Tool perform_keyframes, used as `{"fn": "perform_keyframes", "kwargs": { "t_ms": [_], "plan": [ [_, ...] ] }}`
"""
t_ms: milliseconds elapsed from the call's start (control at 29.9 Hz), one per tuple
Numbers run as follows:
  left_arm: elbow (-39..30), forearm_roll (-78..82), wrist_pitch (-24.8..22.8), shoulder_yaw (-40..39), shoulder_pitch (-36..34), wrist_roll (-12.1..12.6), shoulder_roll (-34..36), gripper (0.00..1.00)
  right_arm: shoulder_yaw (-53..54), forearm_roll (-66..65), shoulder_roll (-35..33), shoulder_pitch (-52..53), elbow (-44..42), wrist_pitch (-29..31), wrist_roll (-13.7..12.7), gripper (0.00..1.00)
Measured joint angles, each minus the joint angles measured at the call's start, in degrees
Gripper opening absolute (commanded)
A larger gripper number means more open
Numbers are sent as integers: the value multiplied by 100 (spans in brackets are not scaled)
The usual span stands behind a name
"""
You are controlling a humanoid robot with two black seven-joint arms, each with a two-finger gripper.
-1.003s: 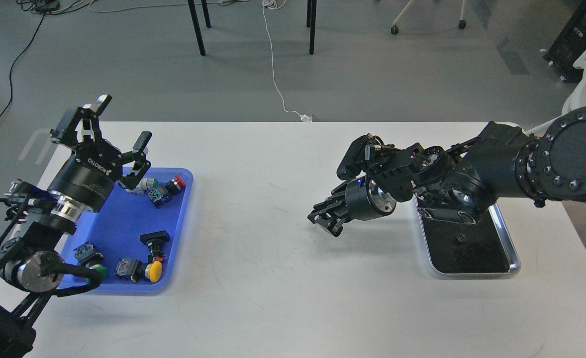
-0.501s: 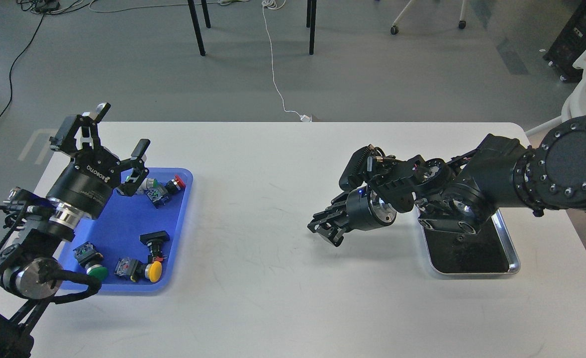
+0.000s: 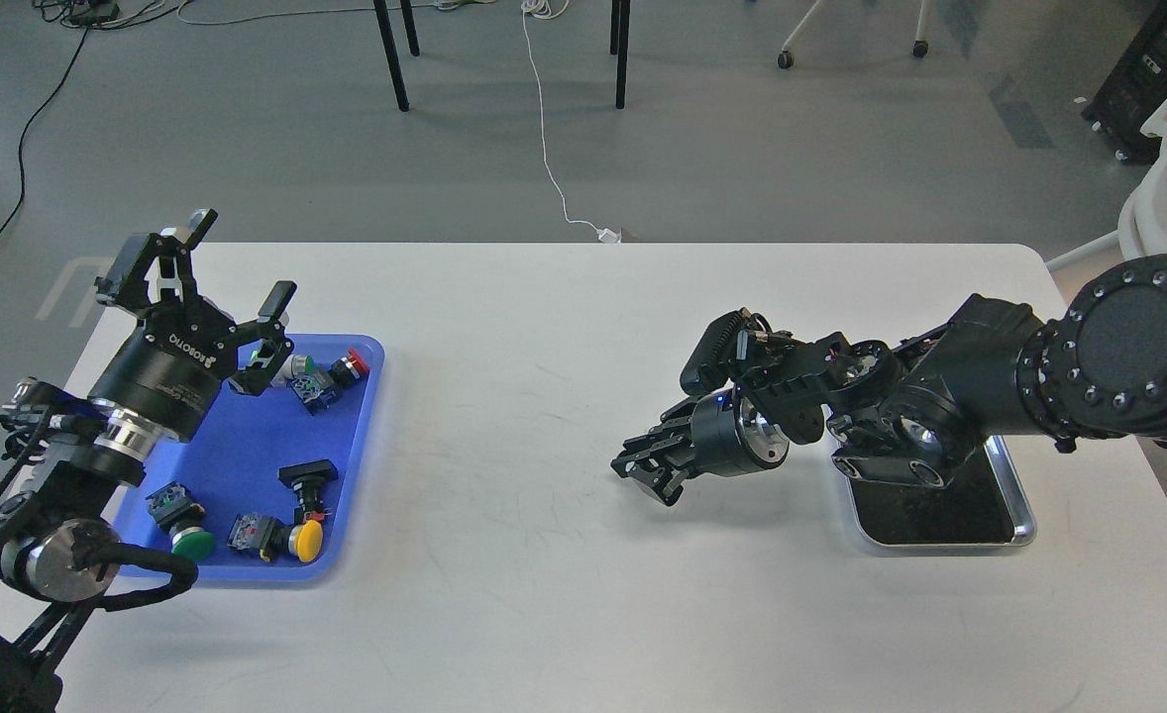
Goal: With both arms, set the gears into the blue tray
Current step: 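Carry the black part with the right gripper toward the table center, then release the black part on the table and raise the right gripper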
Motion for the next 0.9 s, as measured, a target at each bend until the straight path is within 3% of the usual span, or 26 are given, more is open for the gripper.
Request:
{"fn": "perform_keyframes", "kwargs": {
  "t_ms": [134, 234, 468, 702, 902],
  "plan": [
    [-24, 0, 0, -3, 11, 0, 0, 98, 1, 30, 0, -26, -7, -2, 0, 38],
    [-27, 0, 0, -3, 12, -1, 0, 98, 2, 31, 0, -27, -12, -3, 0, 50],
    [-27, 0, 0, -4, 21, -1, 15, 98, 62, 135, 0, 42, -14, -12, 0, 96],
    [-28, 0, 0, 11, 28, -73, 214, 98, 901, 576, -49, 172, 72, 45, 1, 98],
    [-28, 4, -16, 31, 23, -254, 429, 98, 2916, 1294, -1247, -682, 105, 134, -3, 98]
  ]
}}
